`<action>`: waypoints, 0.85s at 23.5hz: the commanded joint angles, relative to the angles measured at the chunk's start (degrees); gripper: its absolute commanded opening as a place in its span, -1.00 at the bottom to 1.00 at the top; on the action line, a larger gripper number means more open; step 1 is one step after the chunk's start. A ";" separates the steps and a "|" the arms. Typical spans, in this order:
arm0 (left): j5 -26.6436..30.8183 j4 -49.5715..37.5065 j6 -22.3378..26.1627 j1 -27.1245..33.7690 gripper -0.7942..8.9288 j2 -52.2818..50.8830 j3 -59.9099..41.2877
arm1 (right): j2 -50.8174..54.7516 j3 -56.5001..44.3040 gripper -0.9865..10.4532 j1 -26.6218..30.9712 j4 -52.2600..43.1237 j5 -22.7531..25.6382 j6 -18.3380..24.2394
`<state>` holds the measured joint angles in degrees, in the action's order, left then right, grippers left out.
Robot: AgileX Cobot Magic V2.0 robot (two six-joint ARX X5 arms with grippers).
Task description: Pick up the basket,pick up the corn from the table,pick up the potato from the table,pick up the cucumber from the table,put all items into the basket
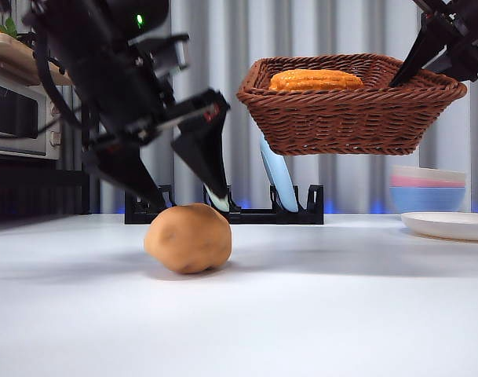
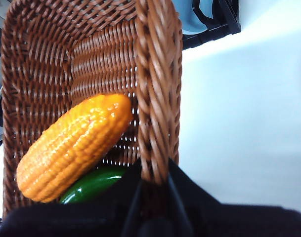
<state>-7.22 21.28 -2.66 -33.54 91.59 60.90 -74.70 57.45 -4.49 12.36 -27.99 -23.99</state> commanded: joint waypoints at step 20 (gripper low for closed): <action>2.71 5.62 4.83 -2.12 -0.85 0.66 -0.09 | 0.02 0.79 -0.85 0.04 -1.16 -0.55 -0.17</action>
<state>-4.97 26.48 1.48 -35.59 93.38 61.08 -74.70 57.45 -4.49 12.36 -27.99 -23.99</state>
